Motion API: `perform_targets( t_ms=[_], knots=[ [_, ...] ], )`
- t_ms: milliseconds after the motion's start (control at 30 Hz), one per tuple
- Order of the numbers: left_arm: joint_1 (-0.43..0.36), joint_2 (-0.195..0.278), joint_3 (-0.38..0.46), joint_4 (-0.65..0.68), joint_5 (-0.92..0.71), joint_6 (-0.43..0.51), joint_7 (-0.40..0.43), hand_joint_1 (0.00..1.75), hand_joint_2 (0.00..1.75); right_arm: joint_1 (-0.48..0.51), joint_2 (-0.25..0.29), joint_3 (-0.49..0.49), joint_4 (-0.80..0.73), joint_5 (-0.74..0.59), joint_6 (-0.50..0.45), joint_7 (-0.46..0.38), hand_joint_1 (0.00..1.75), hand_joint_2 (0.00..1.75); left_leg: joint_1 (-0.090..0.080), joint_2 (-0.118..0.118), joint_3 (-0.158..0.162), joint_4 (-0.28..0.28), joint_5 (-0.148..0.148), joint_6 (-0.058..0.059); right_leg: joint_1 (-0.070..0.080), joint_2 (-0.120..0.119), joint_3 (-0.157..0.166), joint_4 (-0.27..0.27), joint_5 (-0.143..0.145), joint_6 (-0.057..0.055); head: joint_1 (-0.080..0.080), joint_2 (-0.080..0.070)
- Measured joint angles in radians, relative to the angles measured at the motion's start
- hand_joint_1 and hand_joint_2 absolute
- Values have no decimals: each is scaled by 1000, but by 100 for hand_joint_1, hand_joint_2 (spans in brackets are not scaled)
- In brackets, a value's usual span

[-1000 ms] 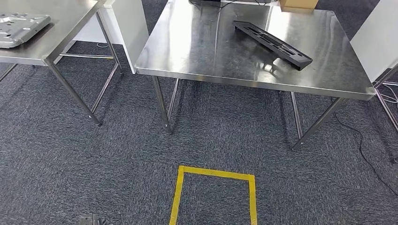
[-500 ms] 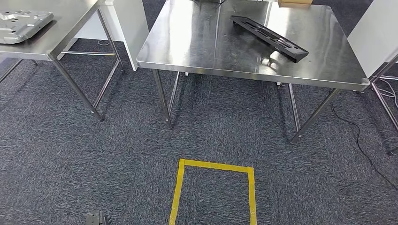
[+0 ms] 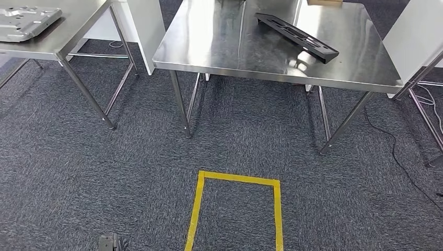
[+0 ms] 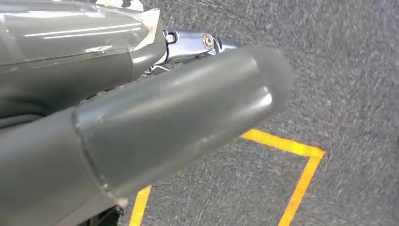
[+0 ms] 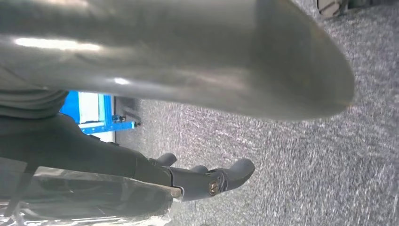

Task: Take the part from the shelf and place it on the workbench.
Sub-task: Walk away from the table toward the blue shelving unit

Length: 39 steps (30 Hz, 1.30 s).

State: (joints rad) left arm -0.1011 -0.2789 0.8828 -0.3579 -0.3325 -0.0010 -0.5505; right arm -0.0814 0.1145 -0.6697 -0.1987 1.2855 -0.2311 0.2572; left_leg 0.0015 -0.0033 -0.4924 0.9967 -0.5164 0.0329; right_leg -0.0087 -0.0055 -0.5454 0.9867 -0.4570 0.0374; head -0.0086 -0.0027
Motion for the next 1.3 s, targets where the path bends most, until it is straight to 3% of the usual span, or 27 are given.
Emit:
perform_targets(
  t_ms=[67, 100, 200, 233, 267, 300, 367, 433, 467, 567, 600, 667, 733, 767, 800, 833, 900, 967, 1033, 1100, 1167, 1233, 1267, 1300],
  knots=[
    [-4, 0, -5, 3, 1, 4, 1, 0, 0, 0, 1, 0, 0, 1, 2, 3, 0, 0, 4, 2, -10, -8, 11, 13, 2, 1, -14, 16, -11, 9, 1, 0],
    [-6, 0, -6, 5, 2, 6, 2, 0, 0, 0, 1, 1, 0, 2, 2, 5, 0, 0, 6, 4, -18, -11, 19, 21, 2, 2, -28, 45, -34, 9, 4, 0],
    [-8, 0, -9, 8, 3, 7, 3, 0, 0, 1, 2, 2, 0, 4, 4, 9, 0, 0, 5, 7, -50, -12, 45, 34, -1, 4, -95, 225, -143, 2, 11, 0],
    [-9, 0, -10, 9, 3, 7, 4, 0, 0, 1, 2, 2, 1, 5, 4, 10, 0, 0, 4, 9, -62, -12, 53, 34, -2, 4, -107, 276, -161, 6, 11, 0],
    [-9, 0, -10, 11, 4, 8, 4, 0, 0, 1, 2, 3, 1, 5, 4, 12, 0, 0, 3, 10, -73, -12, 62, 33, -3, 4, -101, 292, -160, 14, 11, 0],
    [-9, 0, -11, 13, 4, 8, 5, 0, 0, 2, 2, 4, 1, 6, 4, 14, 0, 0, 3, 10, -82, -11, 70, 32, -4, 4, -75, 269, -143, 24, 11, 0],
    [-11, 0, -12, 16, 6, 10, 6, 0, 0, 0, 1, 5, 1, 7, 4, 16, 0, 0, 2, 10, -97, -11, 85, 26, -5, 4, 26, 121, -97, 35, 12, 0],
    [-14, 0, -12, 18, 7, 10, 8, 0, 0, -3, 1, 7, 0, 8, 4, 17, 0, 0, -1, 11, -105, -10, 99, 16, 0, 5, 106, -15, -80, 28, 11, 0],
    [-15, 0, -12, 19, 8, 10, 8, 0, 0, -3, 1, 7, 1, 9, 4, 17, 0, 0, -3, 11, -107, -10, 106, 10, 2, 5, 119, -44, -81, 21, 10, 0],
    [-18, 1, -13, 23, 8, 10, 9, 0, 0, -2, 2, 7, 1, 9, 4, 19, 0, 0, 0, 9, -114, -8, 115, -9, 0, 4, 102, -47, -65, -5, 9, 0],
    [-18, 1, -13, 23, 8, 11, 9, 0, 0, -2, 2, 8, 1, 9, 4, 19, 0, 0, 1, 6, -123, 10, 94, -15, -4, 2, 94, -48, -56, -17, 8, 0],
    [-18, 2, -13, 24, 9, 11, 10, 0, 0, -3, 2, 8, 1, 9, 4, 19, 0, 0, 5, 2, -159, 105, 6, -24, -8, -1, 76, -48, -36, -35, 4, 0],
    [-18, 2, -13, 25, 9, 11, 10, 0, 0, -2, 3, 8, 1, 9, 4, 19, 0, 0, 7, 2, -195, 241, -73, -29, -6, -2, 54, -40, -20, -39, 1, 0],
    [-18, 2, -13, 26, 9, 11, 11, 0, 0, -1, 3, 8, 1, 9, 4, 19, 0, 0, 8, 2, -197, 278, -84, -31, -5, -2, 41, -33, -13, -37, 1, 0],
    [-18, 3, -13, 26, 9, 11, 11, 0, 0, 0, 3, 8, 1, 9, 4, 19, 0, 0, 9, 2, -178, 275, -77, -31, -5, -3, 27, -25, -9, -35, 0, 0],
    [-18, 3, -13, 26, 9, 11, 11, 0, 0, 1, 3, 8, 1, 9, 4, 19, 0, 0, 11, 2, -140, 231, -56, -30, -5, -3, 15, -17, -6, -33, 1, 0],
    [-20, 5, -13, 27, 9, 10, 11, 0, 0, 1, 3, 8, 1, 10, 4, 19, 0, 0, 12, 2, -42, 88, -22, -26, -4, -2, -7, 1, 0, -28, 0, 0],
    [-22, 6, -13, 28, 10, 10, 11, 0, 0, 1, 4, 9, 1, 10, 4, 18, 0, 0, 8, -1, 1, 12, -10, -17, -2, -2, -20, 11, 7, -17, 1, 0],
    [-22, 6, -14, 30, 12, 10, 11, 0, 0, 1, 4, 10, 1, 11, 4, 17, 0, 0, 2, -2, -9, 8, 0, -3, 0, -2, -27, 10, 19, 1, 2, 0],
    [-22, 6, -14, 31, 15, 10, 11, 0, 0, 2, 4, 11, 1, 13, 4, 16, 0, 0, 3, 1, -23, 1, 16, 15, -1, 0, -44, 28, 6, 11, 3, 0],
    [-22, 6, -14, 32, 19, 10, 11, 0, 0, 2, 4, 13, 1, 15, 4, 16, 0, 0, 5, 4, -44, -3, 37, 30, -3, 2, -82, 113, -63, 5, 5, 0],
    [-22, 6, -14, 32, 21, 10, 11, 0, 0, 2, 4, 14, 1, 16, 4, 16, 0, 0, 3, 5, -72, -2, 57, 34, -3, 3, -123, 243, -139, 2, 7, 0],
    [-22, 6, -14, 32, 22, 10, 11, 0, 0, 2, 4, 14, 1, 16, 4, 16, 0, 0, 2, 6, -85, -1, 67, 34, -4, 3, -128, 287, -154, 8, 7, 0],
    [-22, 6, -14, 32, 23, 10, 11, 0, 0, 2, 4, 14, 1, 17, 4, 16, 0, 0, 1, 6, -98, -1, 77, 32, -4, 3, -115, 296, -150, 16, 8, 0]
  ],
)
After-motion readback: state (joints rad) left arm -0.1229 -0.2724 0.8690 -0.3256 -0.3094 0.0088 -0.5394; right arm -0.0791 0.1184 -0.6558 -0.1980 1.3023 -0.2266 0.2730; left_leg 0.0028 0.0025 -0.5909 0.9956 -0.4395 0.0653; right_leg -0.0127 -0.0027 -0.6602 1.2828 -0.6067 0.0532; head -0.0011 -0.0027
